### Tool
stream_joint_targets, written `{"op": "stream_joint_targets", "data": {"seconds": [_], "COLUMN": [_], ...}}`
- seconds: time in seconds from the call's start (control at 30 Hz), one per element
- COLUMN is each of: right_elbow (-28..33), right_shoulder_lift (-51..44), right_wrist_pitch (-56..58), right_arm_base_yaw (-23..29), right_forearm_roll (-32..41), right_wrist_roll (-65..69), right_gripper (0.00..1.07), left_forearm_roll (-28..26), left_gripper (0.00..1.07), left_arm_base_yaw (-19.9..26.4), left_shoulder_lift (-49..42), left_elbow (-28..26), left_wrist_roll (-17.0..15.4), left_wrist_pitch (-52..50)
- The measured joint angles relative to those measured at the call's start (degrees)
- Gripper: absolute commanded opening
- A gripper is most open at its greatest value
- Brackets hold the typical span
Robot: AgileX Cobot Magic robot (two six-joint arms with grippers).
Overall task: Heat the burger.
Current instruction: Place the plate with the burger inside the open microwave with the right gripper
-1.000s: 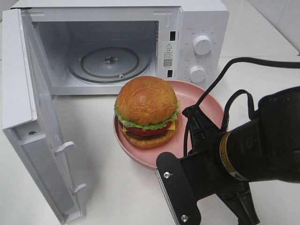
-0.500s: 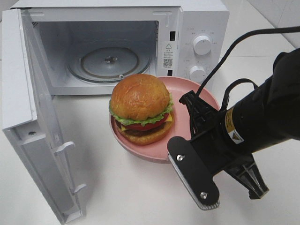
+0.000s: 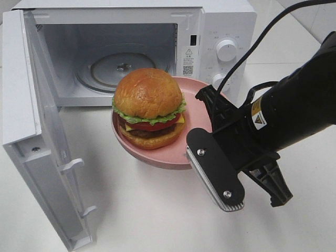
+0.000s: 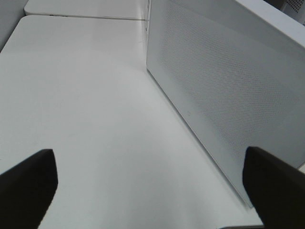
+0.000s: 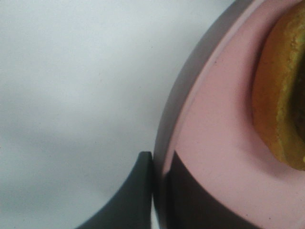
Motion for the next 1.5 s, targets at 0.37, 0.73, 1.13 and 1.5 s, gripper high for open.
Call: {"op": "stream_joint_targets", "data": {"seconds": [0.37, 0.73, 1.13, 1.5], "right_elbow": [0.00, -0.34, -7.56, -11.63], "right_shoulder_lift": [0.00, 0.97, 8.88, 13.87], "right_wrist_pitch": [-1.20, -7.05, -7.33, -6.76], "right_arm_base_yaw": [-0.17, -0.17, -0.17, 0.11], "right_forearm_roll": [-3.78, -4.70, -8.77, -9.34], "right_wrist_roll": [2.46, 4.24, 11.46, 11.57], "right_gripper": [0.00, 0.00, 0.00, 0.00], "left_forearm_roll": [0.00, 0.00, 0.00, 0.00], "left_gripper": [0.98, 0.98, 0.98, 0.98], "left_arm_base_yaw": [0.00, 0.00, 0.00, 0.00], "left_shoulder_lift": [0.00, 0.00, 0.00, 0.00], "left_elbow": [0.00, 0.00, 0.00, 0.00], "left_wrist_roll": [0.00, 0.00, 0.00, 0.00], "left_wrist_pitch": [0.00, 0.00, 0.00, 0.00]}}
